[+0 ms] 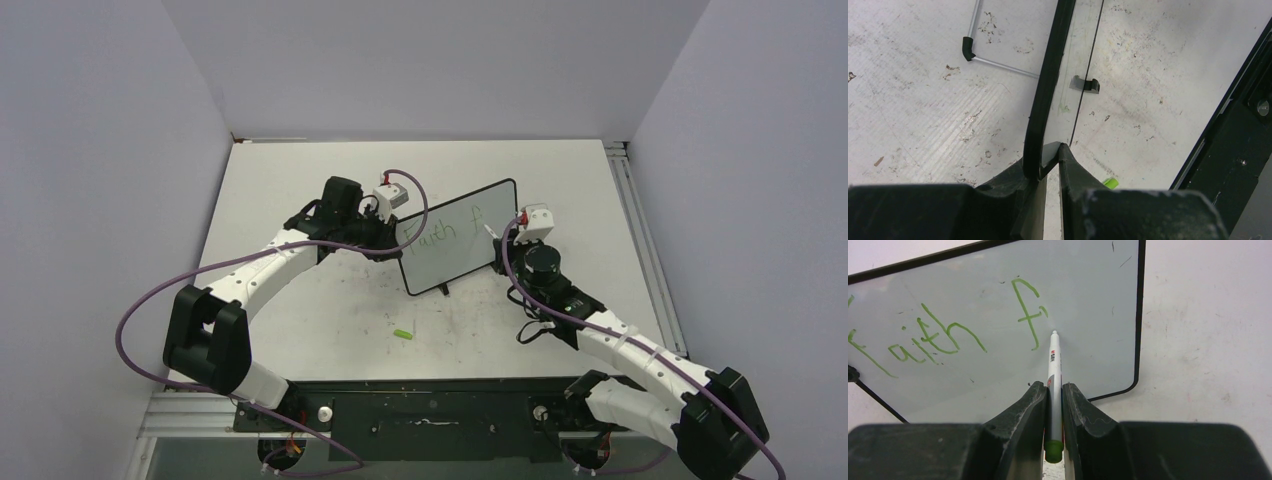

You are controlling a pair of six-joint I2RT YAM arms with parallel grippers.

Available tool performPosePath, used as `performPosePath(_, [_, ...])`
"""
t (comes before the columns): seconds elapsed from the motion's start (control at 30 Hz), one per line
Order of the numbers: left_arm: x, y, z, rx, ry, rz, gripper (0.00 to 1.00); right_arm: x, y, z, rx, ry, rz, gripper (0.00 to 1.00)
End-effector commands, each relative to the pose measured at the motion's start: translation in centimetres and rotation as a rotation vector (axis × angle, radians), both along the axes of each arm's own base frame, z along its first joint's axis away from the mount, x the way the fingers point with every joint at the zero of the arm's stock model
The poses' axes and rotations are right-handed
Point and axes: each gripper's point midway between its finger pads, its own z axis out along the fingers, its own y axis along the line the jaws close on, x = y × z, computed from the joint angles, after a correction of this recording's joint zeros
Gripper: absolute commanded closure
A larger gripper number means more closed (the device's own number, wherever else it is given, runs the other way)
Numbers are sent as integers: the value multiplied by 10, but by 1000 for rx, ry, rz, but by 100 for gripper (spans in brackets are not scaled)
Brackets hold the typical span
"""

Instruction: Write a sentence on the whiteboard

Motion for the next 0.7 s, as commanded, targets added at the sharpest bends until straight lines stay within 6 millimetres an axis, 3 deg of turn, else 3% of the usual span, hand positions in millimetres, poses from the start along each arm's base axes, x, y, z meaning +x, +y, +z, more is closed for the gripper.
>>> performPosePath(0.0, [12,9,10,59,-91,11,100,-1,-7,2,20,-8,-34,95])
performPosePath(0.4, [12,10,10,60,-90,11,100,9,-4,16,16,-50,-38,95])
performPosePath(0.67, [12,9,9,60,-89,10,100,4,-3,32,38,-68,-30,95])
